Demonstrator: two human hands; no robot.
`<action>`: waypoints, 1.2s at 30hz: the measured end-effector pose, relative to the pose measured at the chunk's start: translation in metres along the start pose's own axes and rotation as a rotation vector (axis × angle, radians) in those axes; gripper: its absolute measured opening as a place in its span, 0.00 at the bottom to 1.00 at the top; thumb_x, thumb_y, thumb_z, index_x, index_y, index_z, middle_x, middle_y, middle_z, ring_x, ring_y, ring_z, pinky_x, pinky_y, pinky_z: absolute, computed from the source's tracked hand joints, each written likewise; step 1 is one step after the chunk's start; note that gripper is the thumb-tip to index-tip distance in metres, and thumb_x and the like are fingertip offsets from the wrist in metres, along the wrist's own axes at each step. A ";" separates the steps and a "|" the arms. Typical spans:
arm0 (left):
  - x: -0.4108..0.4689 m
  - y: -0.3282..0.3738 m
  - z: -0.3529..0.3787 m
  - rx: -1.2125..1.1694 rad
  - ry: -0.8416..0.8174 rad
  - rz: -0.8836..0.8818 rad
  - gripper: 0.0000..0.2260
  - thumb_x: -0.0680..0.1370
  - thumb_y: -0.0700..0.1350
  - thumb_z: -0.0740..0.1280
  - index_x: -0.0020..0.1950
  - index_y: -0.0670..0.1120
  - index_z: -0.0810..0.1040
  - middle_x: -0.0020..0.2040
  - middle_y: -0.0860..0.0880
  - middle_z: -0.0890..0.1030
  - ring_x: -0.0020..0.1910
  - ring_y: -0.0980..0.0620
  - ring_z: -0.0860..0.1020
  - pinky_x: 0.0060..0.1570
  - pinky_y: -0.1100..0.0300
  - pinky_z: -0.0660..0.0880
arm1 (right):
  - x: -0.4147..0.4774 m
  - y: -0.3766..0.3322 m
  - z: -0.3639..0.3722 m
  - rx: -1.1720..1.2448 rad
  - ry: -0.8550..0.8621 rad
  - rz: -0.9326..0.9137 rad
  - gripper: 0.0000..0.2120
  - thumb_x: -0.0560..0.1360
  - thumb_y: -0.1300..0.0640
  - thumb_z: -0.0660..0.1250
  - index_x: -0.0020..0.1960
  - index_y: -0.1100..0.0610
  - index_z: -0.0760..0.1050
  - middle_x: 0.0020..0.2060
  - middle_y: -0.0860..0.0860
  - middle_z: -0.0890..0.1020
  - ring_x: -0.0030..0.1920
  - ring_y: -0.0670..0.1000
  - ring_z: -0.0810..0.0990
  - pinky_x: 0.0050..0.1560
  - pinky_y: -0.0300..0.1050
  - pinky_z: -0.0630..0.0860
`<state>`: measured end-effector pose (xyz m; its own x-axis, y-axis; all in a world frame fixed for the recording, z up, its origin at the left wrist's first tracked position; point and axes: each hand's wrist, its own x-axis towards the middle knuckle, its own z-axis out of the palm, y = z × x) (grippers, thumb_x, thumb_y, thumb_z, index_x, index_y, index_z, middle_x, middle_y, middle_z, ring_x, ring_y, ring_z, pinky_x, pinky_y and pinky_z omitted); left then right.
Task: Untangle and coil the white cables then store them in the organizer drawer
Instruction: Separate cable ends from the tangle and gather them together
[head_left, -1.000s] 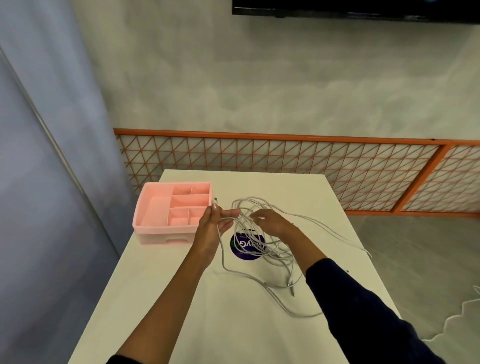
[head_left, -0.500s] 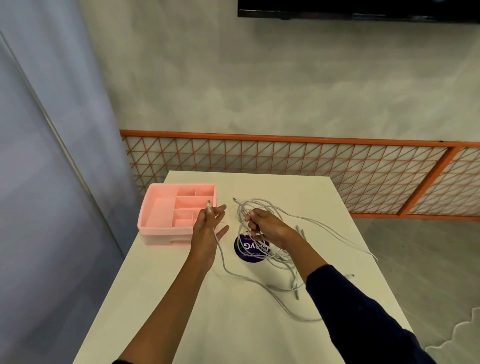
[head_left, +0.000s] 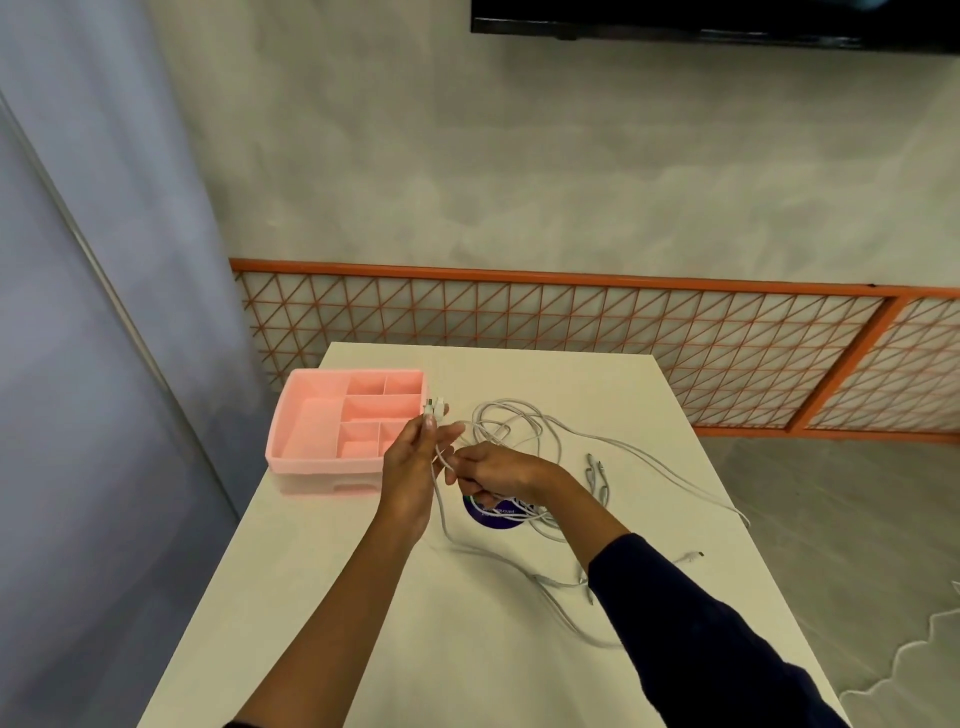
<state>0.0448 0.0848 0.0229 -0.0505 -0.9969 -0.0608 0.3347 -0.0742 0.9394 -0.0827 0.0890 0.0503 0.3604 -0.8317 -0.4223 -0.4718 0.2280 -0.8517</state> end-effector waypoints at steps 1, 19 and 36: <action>0.001 0.000 0.000 0.029 0.019 -0.005 0.10 0.83 0.46 0.58 0.51 0.46 0.78 0.41 0.49 0.82 0.46 0.53 0.80 0.45 0.62 0.76 | 0.000 0.000 0.001 -0.008 -0.012 -0.006 0.14 0.83 0.53 0.52 0.45 0.58 0.70 0.29 0.50 0.65 0.28 0.47 0.62 0.33 0.40 0.62; 0.021 0.054 -0.072 -0.033 0.453 0.127 0.13 0.83 0.49 0.56 0.41 0.48 0.73 0.26 0.56 0.64 0.23 0.61 0.60 0.21 0.70 0.58 | 0.000 0.089 -0.050 -0.465 0.973 0.044 0.10 0.80 0.60 0.61 0.56 0.61 0.78 0.54 0.62 0.75 0.56 0.63 0.73 0.52 0.45 0.62; 0.003 0.031 -0.071 -0.024 0.362 -0.075 0.13 0.84 0.47 0.56 0.42 0.47 0.72 0.25 0.54 0.65 0.20 0.61 0.62 0.20 0.70 0.58 | -0.010 -0.072 -0.077 0.092 0.701 -0.713 0.07 0.80 0.52 0.60 0.58 0.50 0.70 0.63 0.43 0.75 0.68 0.39 0.70 0.67 0.42 0.68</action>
<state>0.1215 0.0779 0.0280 0.2591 -0.9334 -0.2483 0.3648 -0.1434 0.9200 -0.1144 0.0420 0.1403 -0.0345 -0.8930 0.4488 -0.2558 -0.4262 -0.8677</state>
